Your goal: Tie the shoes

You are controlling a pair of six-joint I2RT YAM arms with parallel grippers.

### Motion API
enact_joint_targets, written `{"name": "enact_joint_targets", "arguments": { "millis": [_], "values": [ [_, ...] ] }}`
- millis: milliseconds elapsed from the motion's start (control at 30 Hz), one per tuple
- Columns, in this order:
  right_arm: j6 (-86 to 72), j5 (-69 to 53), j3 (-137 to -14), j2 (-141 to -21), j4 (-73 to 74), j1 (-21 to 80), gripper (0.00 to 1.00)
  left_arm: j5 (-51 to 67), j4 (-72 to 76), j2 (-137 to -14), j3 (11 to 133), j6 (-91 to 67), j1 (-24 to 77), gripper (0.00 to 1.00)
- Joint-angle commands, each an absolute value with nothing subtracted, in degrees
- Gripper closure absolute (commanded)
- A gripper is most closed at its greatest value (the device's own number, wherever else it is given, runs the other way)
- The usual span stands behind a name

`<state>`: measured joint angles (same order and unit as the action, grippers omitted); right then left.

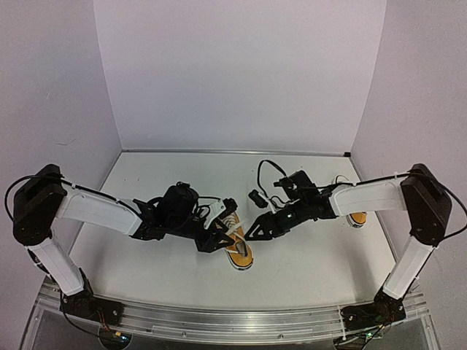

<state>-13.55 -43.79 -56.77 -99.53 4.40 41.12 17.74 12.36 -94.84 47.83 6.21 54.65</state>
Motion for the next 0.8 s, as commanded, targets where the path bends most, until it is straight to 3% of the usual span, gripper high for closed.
{"name": "enact_joint_targets", "arguments": {
  "millis": [0,333,500,567,767],
  "values": [
    [-12.4,-41.5,-58.9,-101.1,4.3,41.2,0.47,16.9,13.7,-97.0,47.2,3.3,53.5,0.5],
    [-14.3,-38.3,-63.2,-103.7,4.4,40.8,0.45,12.8,7.5,-99.8,49.6,5.0,52.1,0.66],
    [-11.4,-36.7,-65.5,-102.9,6.1,40.0,0.41,8.3,3.4,-99.1,50.6,8.7,51.6,0.68],
    [-9.2,-35.1,-66.5,-102.2,8.4,40.0,0.4,8.2,3.7,-97.2,49.6,10.8,51.6,0.66],
    [-8.2,-36.4,-66.3,-102.4,11.3,40.0,0.42,14.2,12.4,-88.9,43.1,17.2,51.6,0.41]
  ]
}}
